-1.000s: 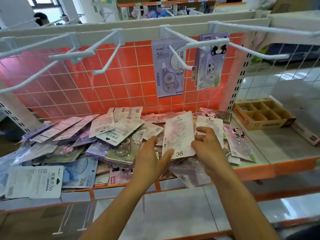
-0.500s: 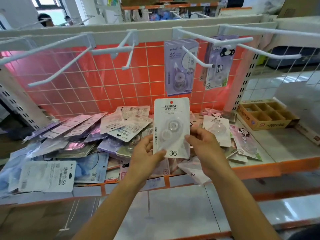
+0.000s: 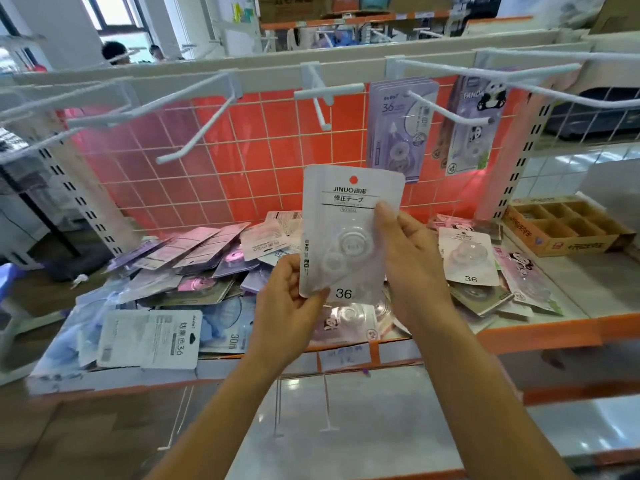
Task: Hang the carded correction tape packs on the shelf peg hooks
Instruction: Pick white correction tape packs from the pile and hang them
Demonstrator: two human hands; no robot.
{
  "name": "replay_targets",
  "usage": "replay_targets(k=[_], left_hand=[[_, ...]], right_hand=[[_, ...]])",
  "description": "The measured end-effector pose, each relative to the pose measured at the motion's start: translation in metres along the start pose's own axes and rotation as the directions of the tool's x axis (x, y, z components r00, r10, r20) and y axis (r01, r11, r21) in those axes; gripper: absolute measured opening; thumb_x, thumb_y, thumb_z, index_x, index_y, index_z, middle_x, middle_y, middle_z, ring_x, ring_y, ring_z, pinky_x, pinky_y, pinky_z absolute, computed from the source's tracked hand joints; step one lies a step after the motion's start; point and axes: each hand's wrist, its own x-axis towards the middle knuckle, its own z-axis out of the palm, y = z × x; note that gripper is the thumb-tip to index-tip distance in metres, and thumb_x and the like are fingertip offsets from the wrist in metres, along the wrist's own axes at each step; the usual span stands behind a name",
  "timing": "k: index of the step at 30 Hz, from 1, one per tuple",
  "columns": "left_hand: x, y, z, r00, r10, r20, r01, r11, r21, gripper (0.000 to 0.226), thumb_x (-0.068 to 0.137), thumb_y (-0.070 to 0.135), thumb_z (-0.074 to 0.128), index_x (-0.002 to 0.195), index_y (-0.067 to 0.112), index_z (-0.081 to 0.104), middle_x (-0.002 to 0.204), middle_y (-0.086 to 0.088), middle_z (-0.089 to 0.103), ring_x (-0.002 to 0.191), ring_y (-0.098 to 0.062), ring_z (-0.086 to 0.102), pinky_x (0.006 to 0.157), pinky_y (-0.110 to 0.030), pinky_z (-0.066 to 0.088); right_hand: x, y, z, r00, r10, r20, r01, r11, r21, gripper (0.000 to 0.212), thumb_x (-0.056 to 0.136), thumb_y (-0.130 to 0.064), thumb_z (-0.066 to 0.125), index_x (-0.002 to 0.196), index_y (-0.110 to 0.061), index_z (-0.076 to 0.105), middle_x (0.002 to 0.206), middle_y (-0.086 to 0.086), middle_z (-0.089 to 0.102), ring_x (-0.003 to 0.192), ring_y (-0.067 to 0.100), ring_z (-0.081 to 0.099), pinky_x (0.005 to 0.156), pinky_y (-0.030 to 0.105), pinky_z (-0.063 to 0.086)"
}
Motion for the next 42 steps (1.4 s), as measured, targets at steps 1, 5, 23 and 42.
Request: replay_targets(k=[1, 5, 23, 42], left_hand=[[0.0, 0.001, -0.004, 1.0, 0.031, -0.006, -0.03, 0.999, 0.021, 0.033, 0.082, 0.006, 0.072, 0.097, 0.028, 0.053, 0.087, 0.012, 0.07, 0.082, -0.005, 0.069, 0.068, -0.022, 0.057], [0.003, 0.006, -0.017, 0.99, 0.133, -0.049, -0.129, 0.989, 0.068, 0.036, 0.082, 0.008, 0.072, 0.096, 0.033, 0.05, 0.088, 0.013, 0.068, 0.084, -0.009, 0.068, 0.071, -0.031, 0.059], [0.017, 0.019, -0.026, 0.971, 0.235, -0.052, -0.232, 0.971, 0.057, 0.038, 0.082, 0.002, 0.072, 0.1, 0.028, 0.051, 0.086, 0.007, 0.069, 0.078, -0.005, 0.069, 0.064, -0.029, 0.06], [0.157, -0.013, -0.009, 0.988, 0.111, -0.108, -0.074, 0.95, 0.303, 0.026, 0.085, 0.01, 0.063, 0.108, 0.007, 0.052, 0.098, -0.005, 0.066, 0.083, -0.023, 0.059, 0.065, -0.028, 0.041]], right_hand=[[-0.002, -0.002, 0.005, 1.0, -0.01, -0.004, 0.01, 1.0, 0.015, 0.031, 0.099, -0.028, 0.046, 0.092, -0.01, 0.071, 0.099, 0.018, 0.071, 0.096, 0.038, 0.066, 0.085, 0.062, 0.05], [-0.009, -0.012, 0.022, 0.995, -0.101, -0.021, 0.101, 0.995, -0.005, 0.043, 0.099, -0.033, 0.047, 0.096, 0.007, 0.061, 0.108, 0.034, 0.058, 0.104, 0.053, 0.054, 0.082, 0.069, 0.044], [0.015, -0.022, 0.041, 0.958, -0.28, -0.055, 0.276, 0.959, -0.069, 0.067, 0.088, -0.05, 0.052, 0.094, 0.017, 0.046, 0.095, 0.047, 0.045, 0.068, 0.039, 0.051, 0.066, 0.046, 0.042], [0.173, 0.005, 0.071, 0.934, -0.229, -0.274, 0.075, 0.877, -0.476, 0.016, 0.088, -0.031, 0.058, 0.082, -0.016, 0.062, 0.077, -0.002, 0.061, 0.081, 0.021, 0.06, 0.076, 0.038, 0.051]])
